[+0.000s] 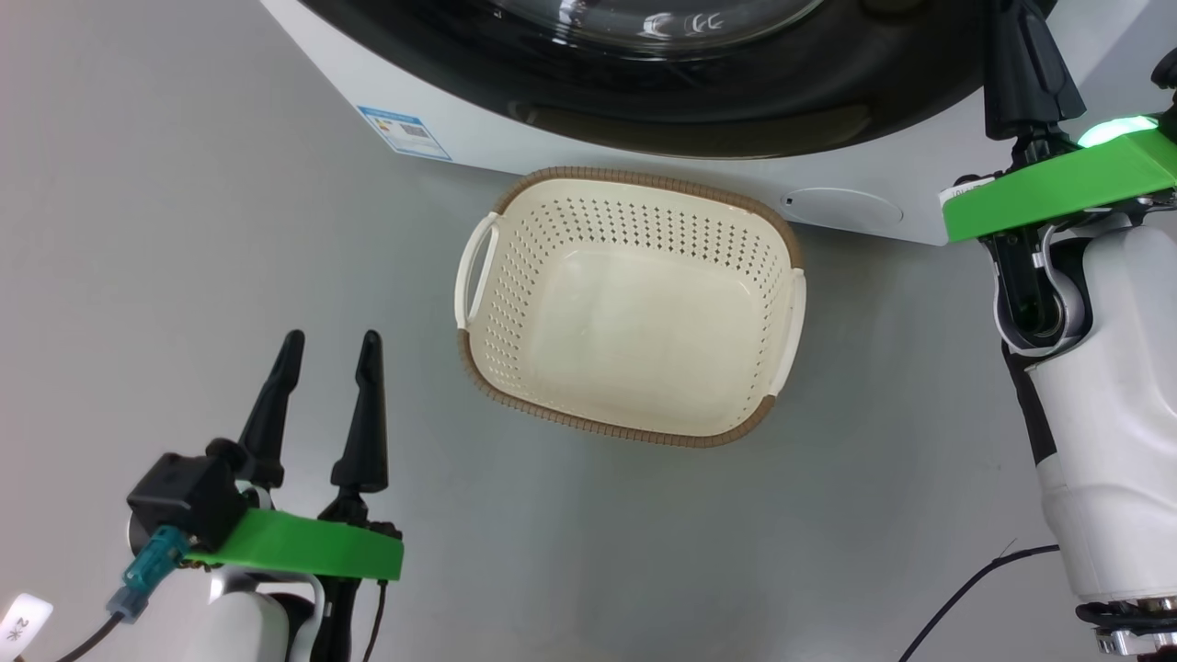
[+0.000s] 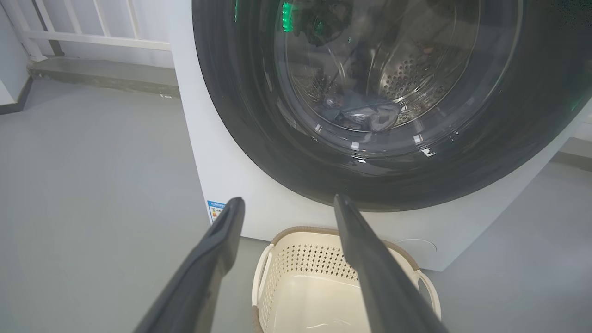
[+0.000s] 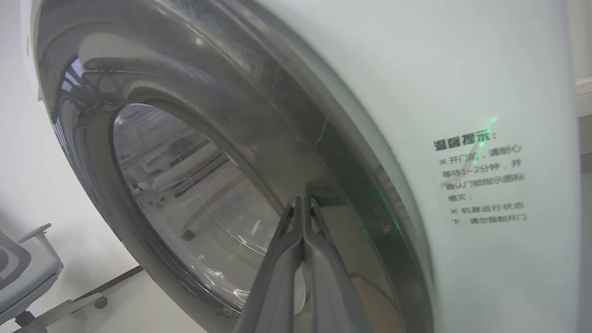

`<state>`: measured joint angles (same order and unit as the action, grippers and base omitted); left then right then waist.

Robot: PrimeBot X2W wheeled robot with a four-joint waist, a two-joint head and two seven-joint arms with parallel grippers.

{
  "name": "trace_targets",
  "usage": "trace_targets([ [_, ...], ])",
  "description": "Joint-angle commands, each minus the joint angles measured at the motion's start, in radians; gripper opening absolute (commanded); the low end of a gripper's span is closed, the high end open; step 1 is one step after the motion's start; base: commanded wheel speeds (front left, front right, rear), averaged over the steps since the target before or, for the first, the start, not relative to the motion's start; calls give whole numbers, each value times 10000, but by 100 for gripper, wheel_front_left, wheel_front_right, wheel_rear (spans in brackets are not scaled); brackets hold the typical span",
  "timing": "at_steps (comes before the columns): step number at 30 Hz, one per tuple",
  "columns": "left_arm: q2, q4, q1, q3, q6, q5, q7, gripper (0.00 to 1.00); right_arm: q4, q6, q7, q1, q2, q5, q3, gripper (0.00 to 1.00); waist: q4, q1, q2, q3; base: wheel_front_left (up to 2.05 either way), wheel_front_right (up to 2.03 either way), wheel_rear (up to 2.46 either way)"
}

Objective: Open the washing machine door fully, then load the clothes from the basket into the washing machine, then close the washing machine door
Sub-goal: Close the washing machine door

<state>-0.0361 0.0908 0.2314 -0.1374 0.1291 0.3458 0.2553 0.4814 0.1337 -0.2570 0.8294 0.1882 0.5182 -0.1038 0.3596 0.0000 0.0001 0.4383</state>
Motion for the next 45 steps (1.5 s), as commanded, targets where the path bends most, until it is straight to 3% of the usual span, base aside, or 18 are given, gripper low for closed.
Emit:
trace_targets([
  [1,-158,-238,198,327,15,48,65,100,-244,-30,-48,266,-62,-24,4,0,-18,0,-1,-1,0,0,0],
  [6,-163,-116,138,381,15,7,65,100,-248,-30,-48,-113,-82,78,-424,0,-164,0,-1,-188,0,0,0],
  [7,-177,-79,113,390,15,-3,65,100,-239,-30,-48,-222,-69,119,-534,9,-199,0,-1,-248,0,0,0],
  [10,-245,34,35,440,15,-21,65,100,-198,-30,-48,-591,-40,243,-822,49,-332,0,-1,-445,0,0,0],
  [11,-270,78,11,467,15,-20,65,100,-185,-30,-48,-714,-37,287,-899,78,-378,0,-1,-512,0,0,0],
  [12,-295,126,-15,502,15,-16,65,100,-184,-30,-48,-839,-37,320,-942,100,-428,0,-1,-587,0,0,0],
  [25,-725,634,-529,926,16,86,65,100,-124,-30,-48,-2588,-115,323,-1348,100,-1315,0,-1,-1694,0,0,0],
  [45,-1286,962,-1106,1261,16,30,65,100,-287,-30,-48,-4553,-146,332,-729,100,-2875,0,-1,-2816,0,0,0],
])
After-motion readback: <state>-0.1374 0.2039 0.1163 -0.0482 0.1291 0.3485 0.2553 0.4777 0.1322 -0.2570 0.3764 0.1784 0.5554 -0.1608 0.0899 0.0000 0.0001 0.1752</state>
